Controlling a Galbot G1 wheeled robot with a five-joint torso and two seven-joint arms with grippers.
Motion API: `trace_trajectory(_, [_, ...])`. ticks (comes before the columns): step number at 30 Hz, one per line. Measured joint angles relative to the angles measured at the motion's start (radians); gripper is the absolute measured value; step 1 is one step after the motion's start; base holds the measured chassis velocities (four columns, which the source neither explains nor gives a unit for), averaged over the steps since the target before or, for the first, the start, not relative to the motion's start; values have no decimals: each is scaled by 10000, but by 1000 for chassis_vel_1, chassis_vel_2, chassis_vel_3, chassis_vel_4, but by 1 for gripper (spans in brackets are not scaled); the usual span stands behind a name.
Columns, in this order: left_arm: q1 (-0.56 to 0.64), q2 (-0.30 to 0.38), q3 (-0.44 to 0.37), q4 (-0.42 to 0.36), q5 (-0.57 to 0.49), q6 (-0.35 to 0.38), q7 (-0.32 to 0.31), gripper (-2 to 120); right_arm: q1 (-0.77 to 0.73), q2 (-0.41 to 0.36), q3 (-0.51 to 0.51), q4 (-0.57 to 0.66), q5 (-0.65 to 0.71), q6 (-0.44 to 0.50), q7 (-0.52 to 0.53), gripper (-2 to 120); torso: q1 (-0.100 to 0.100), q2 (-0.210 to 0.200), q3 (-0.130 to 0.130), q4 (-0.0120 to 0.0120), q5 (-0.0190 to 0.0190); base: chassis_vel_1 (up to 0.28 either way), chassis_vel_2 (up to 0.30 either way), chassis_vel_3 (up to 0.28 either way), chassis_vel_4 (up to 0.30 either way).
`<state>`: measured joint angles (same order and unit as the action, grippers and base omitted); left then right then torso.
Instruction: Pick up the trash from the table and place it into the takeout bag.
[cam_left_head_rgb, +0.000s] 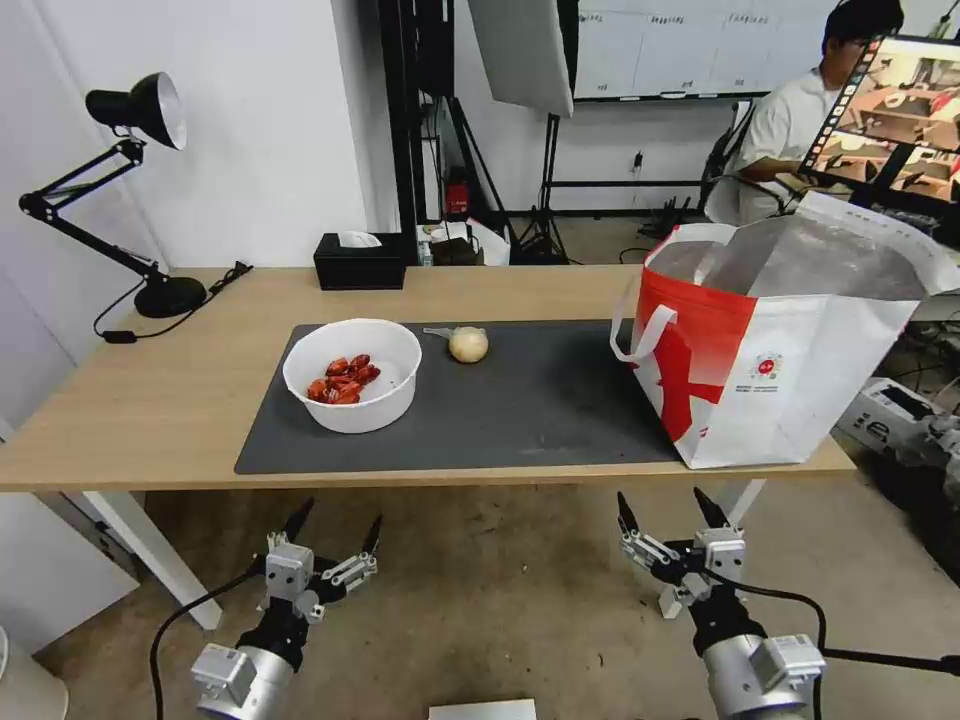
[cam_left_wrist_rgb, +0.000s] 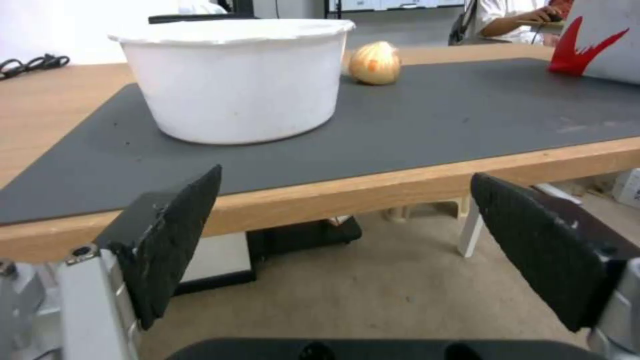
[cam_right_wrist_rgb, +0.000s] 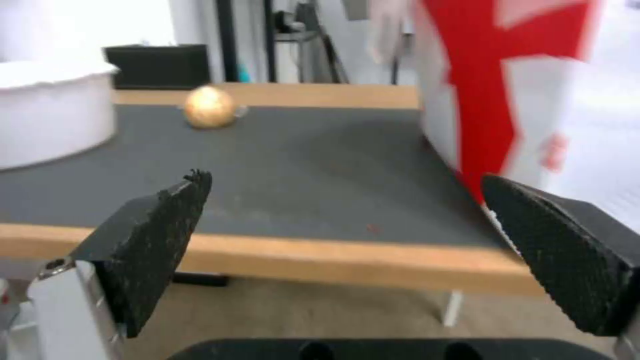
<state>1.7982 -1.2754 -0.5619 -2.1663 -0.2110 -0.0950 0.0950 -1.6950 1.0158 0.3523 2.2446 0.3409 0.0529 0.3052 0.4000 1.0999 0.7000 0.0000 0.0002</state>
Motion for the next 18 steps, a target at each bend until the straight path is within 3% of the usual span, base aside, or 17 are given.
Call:
trace_trajectory(9, [32, -40, -45, -85, 8, 1, 2, 100, 2677, -1231, -937, -98, 1892, -897, -928, 100, 1, -1, 1, 1, -1, 0, 0, 0, 0])
trace_trajectory(18, [39, -153, -13, -117, 36, 4, 6, 100, 4928, -1431, -2261, -977, 2722, -1102, -1136, 100, 1, 0, 1, -1, -2, 0, 0, 0, 0])
